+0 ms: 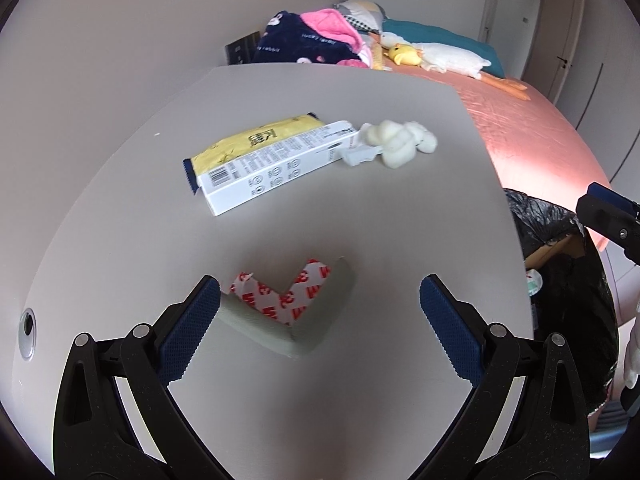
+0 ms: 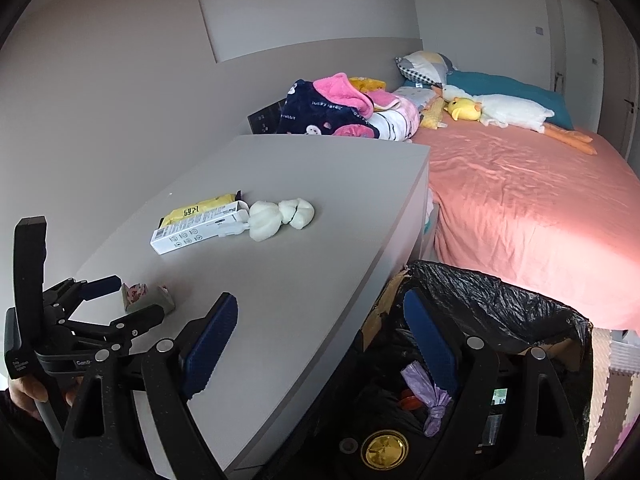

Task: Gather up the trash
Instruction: 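Reach to the grey plastic piece on the desk and grasp it with the left tool, then grasp the white tissue bundle with the right tool while the left tool holds the grey piece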

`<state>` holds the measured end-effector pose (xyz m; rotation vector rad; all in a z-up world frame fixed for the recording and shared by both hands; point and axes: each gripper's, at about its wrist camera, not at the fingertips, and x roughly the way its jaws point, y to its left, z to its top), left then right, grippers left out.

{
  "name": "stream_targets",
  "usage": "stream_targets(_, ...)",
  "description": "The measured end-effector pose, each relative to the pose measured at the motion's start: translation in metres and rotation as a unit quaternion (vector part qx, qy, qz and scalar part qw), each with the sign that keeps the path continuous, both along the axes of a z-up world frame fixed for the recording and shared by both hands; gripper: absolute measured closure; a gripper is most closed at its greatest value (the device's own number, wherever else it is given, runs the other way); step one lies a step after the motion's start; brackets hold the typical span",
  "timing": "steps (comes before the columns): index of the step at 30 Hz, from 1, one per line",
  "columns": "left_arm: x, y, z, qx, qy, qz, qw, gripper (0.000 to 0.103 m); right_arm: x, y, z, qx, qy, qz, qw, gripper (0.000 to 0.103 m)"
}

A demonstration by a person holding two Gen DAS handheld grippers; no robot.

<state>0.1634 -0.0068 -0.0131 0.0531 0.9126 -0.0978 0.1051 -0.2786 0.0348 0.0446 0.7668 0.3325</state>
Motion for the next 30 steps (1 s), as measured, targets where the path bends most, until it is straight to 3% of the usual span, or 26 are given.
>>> stream_targets(7, 0.006, 0.01, -0.009, 0.022, -0.007, 0.016, 0.9996, 0.006, 0.011, 0.008, -0.005, 0.003, 0.007, 0.004, 1.0, 0.018)
stream_targets(12, 0.012, 0.023, -0.014, 0.013, -0.003, 0.031, 0.9994, 0.006, 0.019, 0.013, -0.007, 0.006, 0.011, 0.005, 1.0, 0.018)
stream_targets(14, 0.015, 0.028, -0.017, 0.007, -0.002, 0.039, 0.9992, 0.014, 0.022, 0.015, -0.008, 0.006, 0.012, 0.006, 1.0, 0.018)
stream_targets(17, 0.022, 0.038, -0.02, -0.017, 0.003, 0.04, 0.999, 0.041, 0.025, 0.018, -0.009, 0.005, 0.011, 0.007, 1.0, 0.018)
stream_targets(18, 0.024, 0.042, -0.02, -0.027, 0.002, 0.04, 0.9988, 0.062, 0.025, 0.018, -0.009, 0.005, 0.011, 0.007, 1.0, 0.018)
stream_targets(19, 0.027, 0.045, -0.02, -0.038, 0.004, 0.04, 0.9985, 0.068, 0.025, 0.018, -0.009, 0.004, 0.011, 0.007, 1.0, 0.018)
stream_targets(30, 0.037, 0.05, -0.004, -0.043, -0.034, 0.036, 0.9979, 0.071, 0.045, 0.029, -0.016, -0.007, 0.014, 0.007, 1.0, 0.018)
